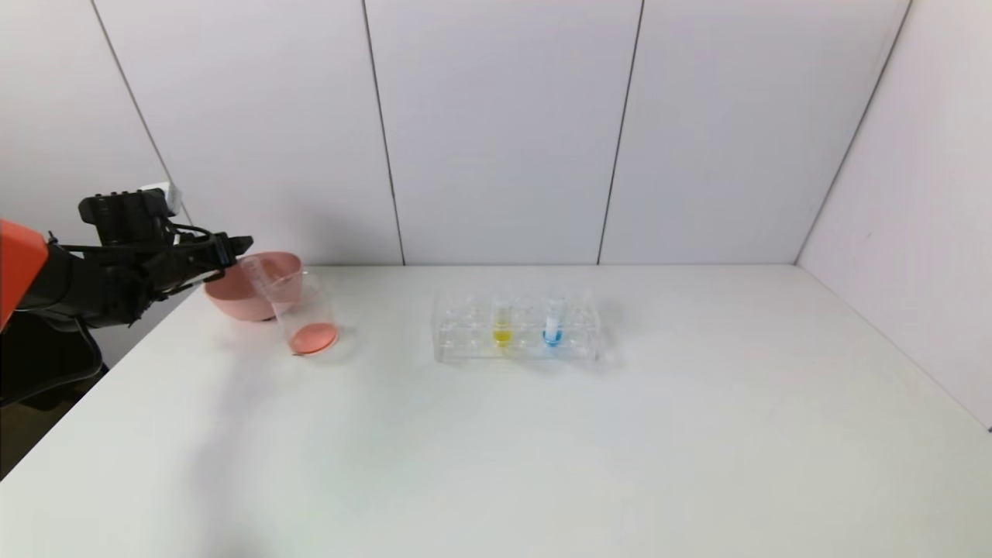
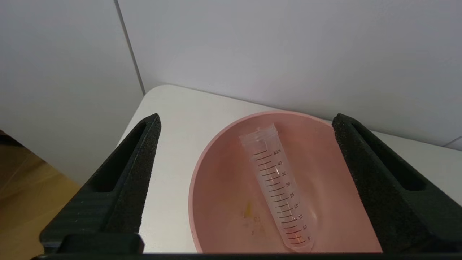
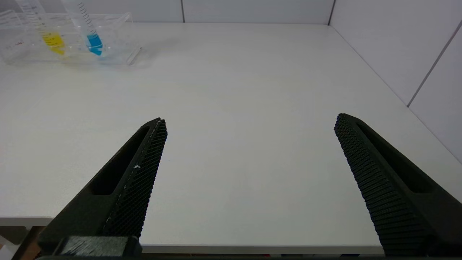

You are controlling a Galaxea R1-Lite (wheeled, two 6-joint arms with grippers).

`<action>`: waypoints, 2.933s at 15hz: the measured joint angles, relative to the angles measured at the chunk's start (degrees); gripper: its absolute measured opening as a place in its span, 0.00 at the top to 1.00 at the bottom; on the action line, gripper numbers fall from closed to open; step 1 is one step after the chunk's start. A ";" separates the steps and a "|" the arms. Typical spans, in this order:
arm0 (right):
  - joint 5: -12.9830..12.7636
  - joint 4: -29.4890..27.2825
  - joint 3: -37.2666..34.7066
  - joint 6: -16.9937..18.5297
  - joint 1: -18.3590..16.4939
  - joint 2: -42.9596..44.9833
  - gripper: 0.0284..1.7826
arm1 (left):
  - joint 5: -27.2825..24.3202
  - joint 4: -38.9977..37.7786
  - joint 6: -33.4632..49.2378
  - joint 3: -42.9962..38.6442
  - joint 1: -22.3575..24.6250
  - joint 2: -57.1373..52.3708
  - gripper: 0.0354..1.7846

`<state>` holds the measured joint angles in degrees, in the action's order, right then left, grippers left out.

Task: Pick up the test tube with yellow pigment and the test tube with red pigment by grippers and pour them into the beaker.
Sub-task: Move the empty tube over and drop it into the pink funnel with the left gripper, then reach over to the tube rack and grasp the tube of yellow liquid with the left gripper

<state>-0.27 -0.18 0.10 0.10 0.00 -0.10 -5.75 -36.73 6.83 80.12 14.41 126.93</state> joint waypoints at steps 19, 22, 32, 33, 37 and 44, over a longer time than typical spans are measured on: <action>0.00 0.00 0.00 0.00 0.00 0.00 0.05 | -0.17 -4.14 -0.60 -26.78 -22.06 -36.77 0.01; 0.00 0.00 0.00 -0.02 0.00 0.00 0.05 | 1.77 -4.30 -0.63 -29.38 -32.38 -40.08 0.01; 0.02 0.00 0.00 0.00 0.00 0.00 0.05 | 15.68 -4.64 -4.68 -35.58 -52.93 -40.19 0.01; 0.00 0.00 0.00 0.00 0.00 0.00 0.05 | 15.79 -4.67 -4.74 -35.94 -53.02 -39.85 0.01; 0.00 0.00 0.00 0.00 0.00 0.00 0.05 | 17.27 -4.74 -5.78 -36.73 -53.16 -38.42 0.01; 0.02 0.00 0.00 0.01 0.00 0.00 0.05 | 18.42 -11.72 -5.40 -38.74 -54.02 -33.35 0.01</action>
<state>-0.24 -0.18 0.10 0.11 0.00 -0.10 12.67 -48.45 1.43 41.37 -39.61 93.57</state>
